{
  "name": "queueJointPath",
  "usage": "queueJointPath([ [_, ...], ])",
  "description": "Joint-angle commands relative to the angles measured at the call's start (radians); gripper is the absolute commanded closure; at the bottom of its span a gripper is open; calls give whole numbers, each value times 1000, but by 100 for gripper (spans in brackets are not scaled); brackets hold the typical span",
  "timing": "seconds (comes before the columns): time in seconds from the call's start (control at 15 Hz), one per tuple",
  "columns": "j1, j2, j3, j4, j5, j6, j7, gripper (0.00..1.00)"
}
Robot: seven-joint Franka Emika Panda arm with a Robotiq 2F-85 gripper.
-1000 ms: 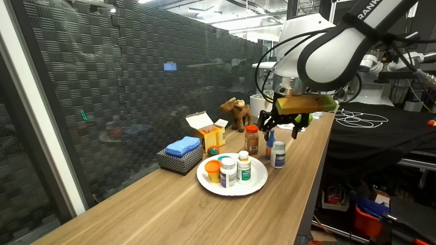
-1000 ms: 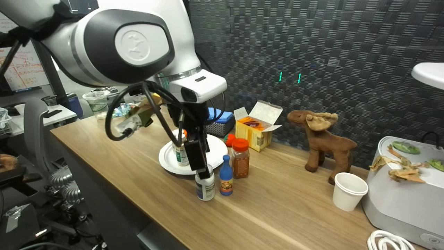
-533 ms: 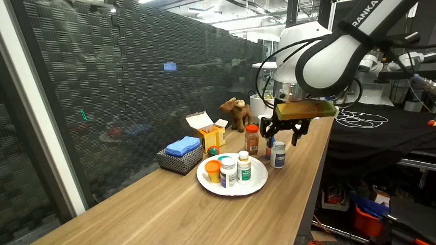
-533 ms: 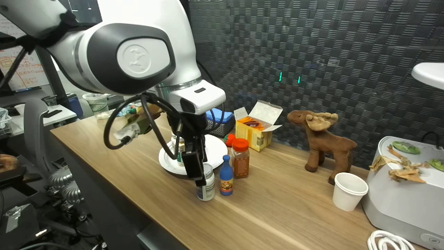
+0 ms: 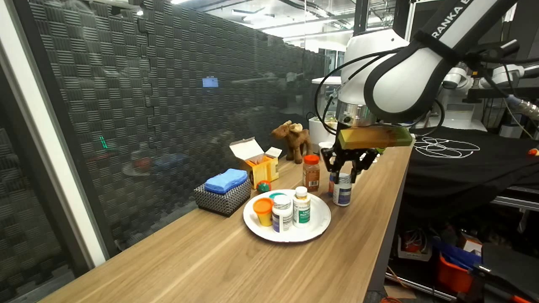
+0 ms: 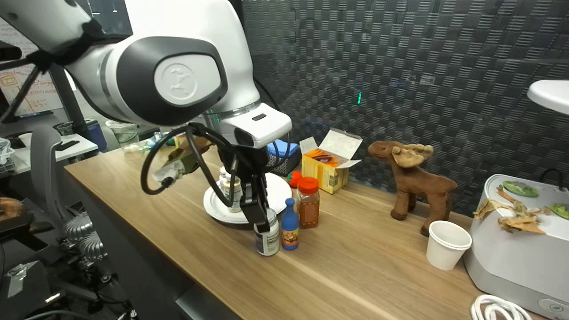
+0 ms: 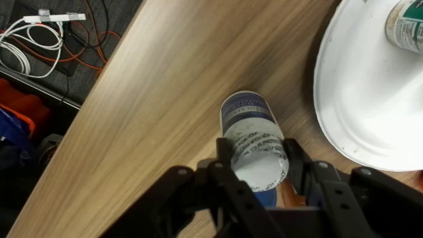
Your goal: Put the bottles and the orange plushie surrounding the white plate on the white plate
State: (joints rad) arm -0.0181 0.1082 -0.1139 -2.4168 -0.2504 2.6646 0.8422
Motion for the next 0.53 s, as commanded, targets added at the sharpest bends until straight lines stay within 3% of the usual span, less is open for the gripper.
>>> queueJointPath([
  [0.0,5,-12,-1,4,5,35,-5,77],
  [0.47,38,-64,30,14,-29,18,19,78],
])
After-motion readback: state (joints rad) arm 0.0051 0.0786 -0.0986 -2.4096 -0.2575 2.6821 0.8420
